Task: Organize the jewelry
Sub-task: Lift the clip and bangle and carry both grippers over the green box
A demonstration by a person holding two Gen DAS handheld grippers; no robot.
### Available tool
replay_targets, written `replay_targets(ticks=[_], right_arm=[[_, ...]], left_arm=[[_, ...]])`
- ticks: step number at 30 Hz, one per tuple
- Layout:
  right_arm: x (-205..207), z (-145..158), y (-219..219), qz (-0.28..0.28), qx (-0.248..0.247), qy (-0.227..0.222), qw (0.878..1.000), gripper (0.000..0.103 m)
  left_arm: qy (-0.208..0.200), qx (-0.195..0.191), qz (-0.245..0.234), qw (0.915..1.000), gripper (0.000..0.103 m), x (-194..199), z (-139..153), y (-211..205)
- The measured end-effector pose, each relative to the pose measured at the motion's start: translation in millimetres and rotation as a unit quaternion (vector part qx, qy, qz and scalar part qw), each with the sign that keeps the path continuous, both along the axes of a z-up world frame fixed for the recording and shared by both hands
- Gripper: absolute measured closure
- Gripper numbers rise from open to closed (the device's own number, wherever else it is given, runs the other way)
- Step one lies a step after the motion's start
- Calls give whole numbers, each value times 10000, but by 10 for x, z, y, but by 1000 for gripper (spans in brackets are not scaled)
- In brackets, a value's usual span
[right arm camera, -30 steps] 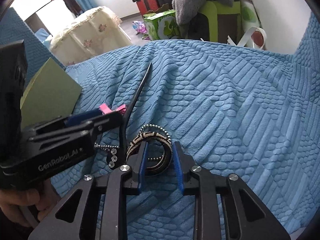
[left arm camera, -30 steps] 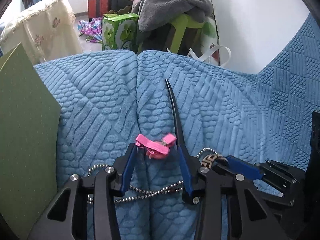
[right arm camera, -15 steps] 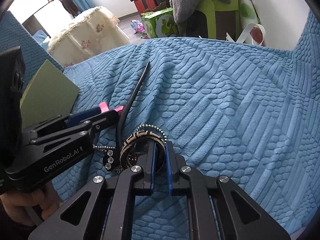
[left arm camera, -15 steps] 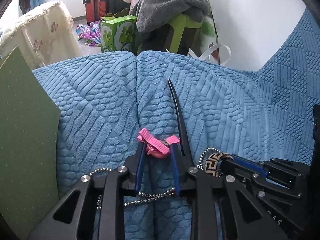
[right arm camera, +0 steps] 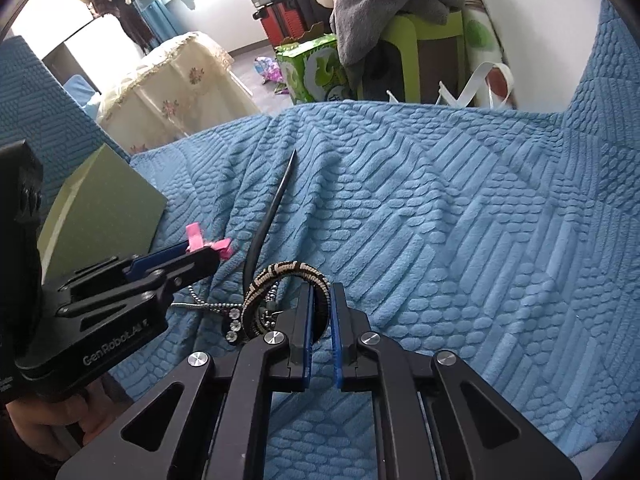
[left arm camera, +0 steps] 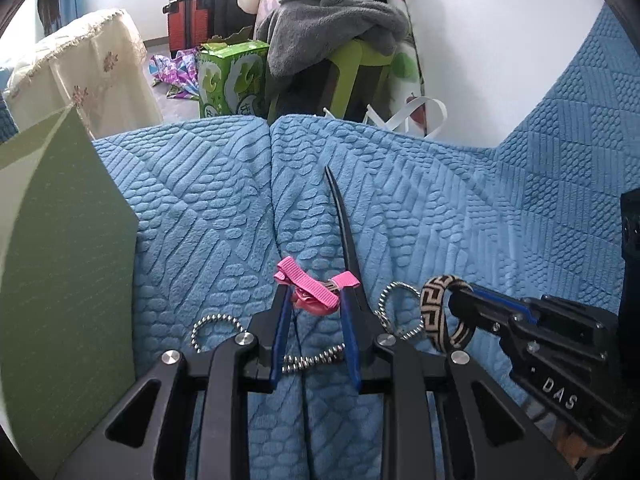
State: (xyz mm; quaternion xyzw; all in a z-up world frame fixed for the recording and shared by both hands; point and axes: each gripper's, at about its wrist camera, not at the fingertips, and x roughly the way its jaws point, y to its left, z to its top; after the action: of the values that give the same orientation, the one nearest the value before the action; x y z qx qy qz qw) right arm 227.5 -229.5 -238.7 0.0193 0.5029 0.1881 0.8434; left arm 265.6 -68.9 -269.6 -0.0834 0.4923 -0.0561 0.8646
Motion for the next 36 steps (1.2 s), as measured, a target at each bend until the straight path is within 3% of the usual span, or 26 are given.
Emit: replay_targets(ticks=[4,9,18,27,36], right_arm=[[-128,146,8,-94,-289,-180,9994,97],[-387,408,-96,-458,-89,-214,9987,97],[-721,855,1,-479,-139,-374,9981,97],[-808,1505,117,-705,-48,-794,9943,97],[-761,2171,293,-767,130,-1335,9880,97]], left_arm=[[-66,-47,-55,10000,79,-162,139,-8],[-153,-84,-98,9998,79,-377,384,-18],[-322,-146,-104,9993,79,-800,890,53],[-517,-340,-186,9979,79,-860,1499,275],[-862,-247,-125,9959,79,-809,2101,633]])
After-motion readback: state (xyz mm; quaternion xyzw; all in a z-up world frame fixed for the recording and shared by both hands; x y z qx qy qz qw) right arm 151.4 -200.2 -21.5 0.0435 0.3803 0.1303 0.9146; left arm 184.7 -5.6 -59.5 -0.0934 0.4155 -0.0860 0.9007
